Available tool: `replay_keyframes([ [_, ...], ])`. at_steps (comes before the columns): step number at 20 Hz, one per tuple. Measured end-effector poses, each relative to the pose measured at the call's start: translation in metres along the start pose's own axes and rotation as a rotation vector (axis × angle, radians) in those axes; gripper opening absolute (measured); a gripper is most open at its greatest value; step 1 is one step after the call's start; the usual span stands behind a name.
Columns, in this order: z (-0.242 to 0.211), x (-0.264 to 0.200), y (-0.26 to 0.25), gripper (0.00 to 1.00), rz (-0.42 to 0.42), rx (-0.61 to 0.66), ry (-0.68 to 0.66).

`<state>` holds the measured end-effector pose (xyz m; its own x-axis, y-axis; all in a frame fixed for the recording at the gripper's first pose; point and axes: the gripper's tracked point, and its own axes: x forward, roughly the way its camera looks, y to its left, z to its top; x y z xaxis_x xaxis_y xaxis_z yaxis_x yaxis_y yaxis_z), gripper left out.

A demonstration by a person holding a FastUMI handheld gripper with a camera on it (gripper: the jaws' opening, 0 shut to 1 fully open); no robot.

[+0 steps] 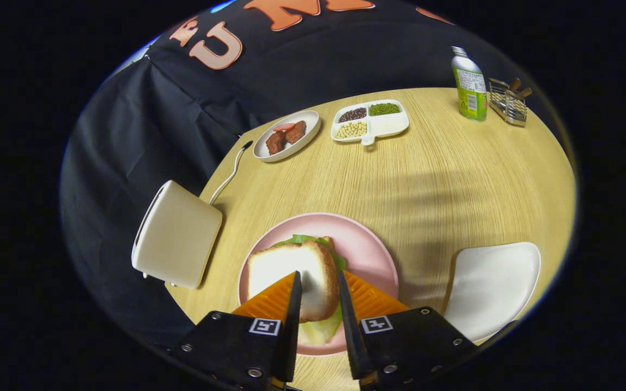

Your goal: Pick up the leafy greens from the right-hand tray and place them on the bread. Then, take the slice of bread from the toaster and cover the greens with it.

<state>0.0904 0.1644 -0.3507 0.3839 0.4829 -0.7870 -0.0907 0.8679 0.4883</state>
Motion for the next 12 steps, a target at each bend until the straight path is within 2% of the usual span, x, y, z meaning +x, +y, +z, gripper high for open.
replay_keyframes([
  [2,0.003,-0.003,-0.001,0.44,-0.019,-0.023,-0.020],
  [5,0.018,-0.019,0.000,0.57,-0.040,-0.051,-0.101],
  [6,0.025,-0.027,0.000,0.64,-0.053,-0.066,-0.133],
  [8,0.042,-0.049,0.000,0.71,-0.089,-0.103,-0.219],
  [12,0.071,-0.102,0.014,0.78,-0.128,-0.164,-0.398],
])
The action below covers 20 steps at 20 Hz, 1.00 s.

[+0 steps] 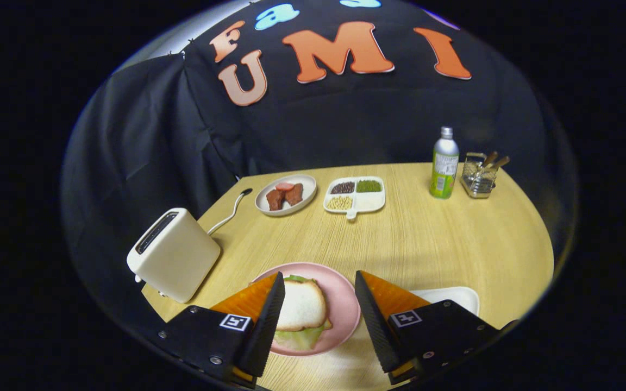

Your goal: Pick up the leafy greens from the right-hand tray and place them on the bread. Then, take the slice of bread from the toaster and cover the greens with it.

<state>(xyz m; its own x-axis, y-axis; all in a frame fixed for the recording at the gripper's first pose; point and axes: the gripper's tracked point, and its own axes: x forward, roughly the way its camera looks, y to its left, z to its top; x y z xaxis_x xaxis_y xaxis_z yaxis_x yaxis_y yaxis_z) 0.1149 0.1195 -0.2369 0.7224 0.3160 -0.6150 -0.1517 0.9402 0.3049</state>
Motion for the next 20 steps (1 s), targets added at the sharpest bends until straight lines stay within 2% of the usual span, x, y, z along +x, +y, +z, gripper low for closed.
replay_keyframes([
  [5,0.047,-0.060,0.011,0.80,-0.036,-0.112,-0.213],
  [7,0.054,-0.082,0.011,0.83,-0.052,-0.123,-0.273],
  [10,0.067,-0.113,0.008,0.94,-0.098,-0.128,-0.373],
  [13,0.080,-0.149,0.002,0.97,-0.164,-0.141,-0.476],
  [17,0.081,-0.183,-0.001,0.97,-0.216,-0.159,-0.549],
  [20,0.076,-0.190,0.001,0.97,-0.236,-0.171,-0.572],
])
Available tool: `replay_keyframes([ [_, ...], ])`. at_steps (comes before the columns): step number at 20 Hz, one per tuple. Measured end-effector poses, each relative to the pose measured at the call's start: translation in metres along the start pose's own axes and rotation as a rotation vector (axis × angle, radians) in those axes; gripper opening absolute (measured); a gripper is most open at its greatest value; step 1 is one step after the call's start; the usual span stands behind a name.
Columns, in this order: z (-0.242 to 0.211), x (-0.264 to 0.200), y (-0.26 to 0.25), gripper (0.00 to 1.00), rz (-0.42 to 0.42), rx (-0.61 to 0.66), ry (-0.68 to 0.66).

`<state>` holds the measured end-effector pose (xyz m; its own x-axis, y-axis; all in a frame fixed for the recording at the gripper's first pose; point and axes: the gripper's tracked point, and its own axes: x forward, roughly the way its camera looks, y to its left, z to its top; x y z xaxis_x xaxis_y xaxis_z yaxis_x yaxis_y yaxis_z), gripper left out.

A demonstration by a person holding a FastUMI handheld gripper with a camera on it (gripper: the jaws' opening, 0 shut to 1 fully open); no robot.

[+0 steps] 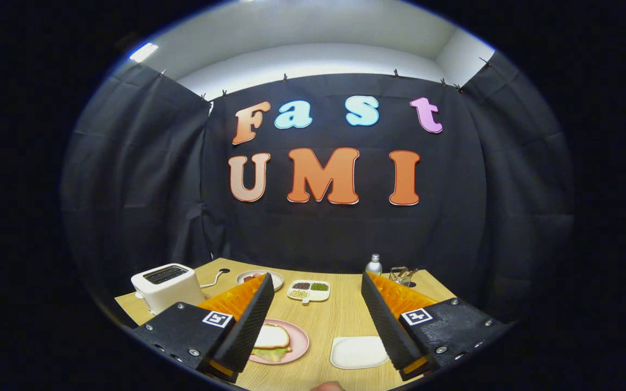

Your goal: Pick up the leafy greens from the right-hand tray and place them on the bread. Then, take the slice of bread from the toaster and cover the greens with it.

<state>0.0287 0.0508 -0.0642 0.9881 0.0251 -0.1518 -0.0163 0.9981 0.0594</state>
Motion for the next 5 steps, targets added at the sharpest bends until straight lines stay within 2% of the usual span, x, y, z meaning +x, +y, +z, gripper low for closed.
replay_keyframes([
  [5,-0.0067,-0.0093,-0.0074,0.97,-0.043,-0.032,-0.023],
])
